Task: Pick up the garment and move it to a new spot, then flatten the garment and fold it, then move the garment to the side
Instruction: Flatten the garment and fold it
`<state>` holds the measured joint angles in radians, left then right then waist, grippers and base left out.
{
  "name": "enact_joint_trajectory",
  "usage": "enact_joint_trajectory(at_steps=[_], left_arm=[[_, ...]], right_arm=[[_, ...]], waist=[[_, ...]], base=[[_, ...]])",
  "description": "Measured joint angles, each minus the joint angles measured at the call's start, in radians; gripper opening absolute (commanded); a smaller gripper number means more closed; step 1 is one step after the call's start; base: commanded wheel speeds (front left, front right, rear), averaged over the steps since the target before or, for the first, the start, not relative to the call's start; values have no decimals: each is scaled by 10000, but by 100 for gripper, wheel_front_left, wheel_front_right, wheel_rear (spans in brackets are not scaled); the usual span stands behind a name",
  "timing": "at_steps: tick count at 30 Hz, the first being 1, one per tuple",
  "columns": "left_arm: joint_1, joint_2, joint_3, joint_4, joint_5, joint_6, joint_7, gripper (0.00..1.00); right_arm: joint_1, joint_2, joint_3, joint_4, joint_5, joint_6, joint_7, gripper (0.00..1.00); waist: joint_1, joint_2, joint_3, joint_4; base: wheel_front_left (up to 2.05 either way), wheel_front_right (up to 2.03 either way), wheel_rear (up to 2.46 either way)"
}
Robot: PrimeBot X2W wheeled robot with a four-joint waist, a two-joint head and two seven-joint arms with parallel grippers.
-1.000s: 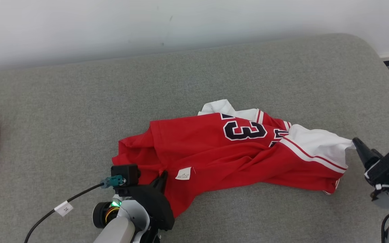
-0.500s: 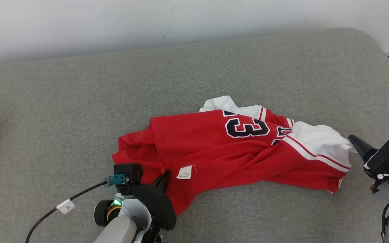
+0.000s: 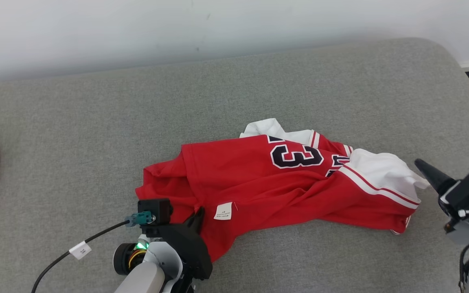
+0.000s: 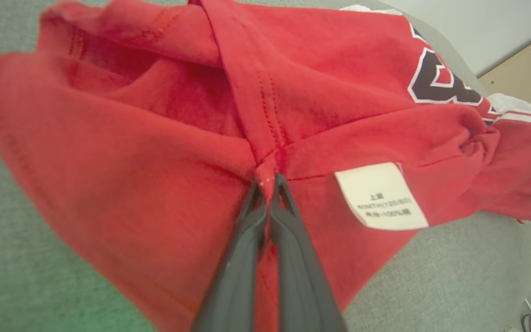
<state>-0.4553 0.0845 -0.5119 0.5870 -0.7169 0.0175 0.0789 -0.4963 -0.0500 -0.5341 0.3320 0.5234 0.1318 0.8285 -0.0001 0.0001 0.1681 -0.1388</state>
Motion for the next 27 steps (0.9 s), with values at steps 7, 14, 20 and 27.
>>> enact_joint_trajectory(at_steps=[7, 14, 20, 27], left_arm=[[98, 61, -13, -84, -58, 86, -23, 0], [159, 104, -46, -186, -69, 107, 19, 0], [163, 138, -109, -255, -75, 134, 65, 0], [164, 155, -151, -284, -98, 174, 77, 0]], right_arm=[[783, -8, -581, -610, 437, 0, 322, 100], [925, -4, -387, -280, 1041, 0, 301, 100], [445, 0, 2, 606, 1480, 0, -178, 100], [140, 0, 290, 1329, 1779, 0, -433, 100]], waist=[[0, 0, -115, -232], [0, 0, -83, -354], [0, 0, -35, -288], [0, 0, 7, -159]], base=[[0, 0, 0], [0, 0, 0], [0, 0, 0], [0, 0, 0]])
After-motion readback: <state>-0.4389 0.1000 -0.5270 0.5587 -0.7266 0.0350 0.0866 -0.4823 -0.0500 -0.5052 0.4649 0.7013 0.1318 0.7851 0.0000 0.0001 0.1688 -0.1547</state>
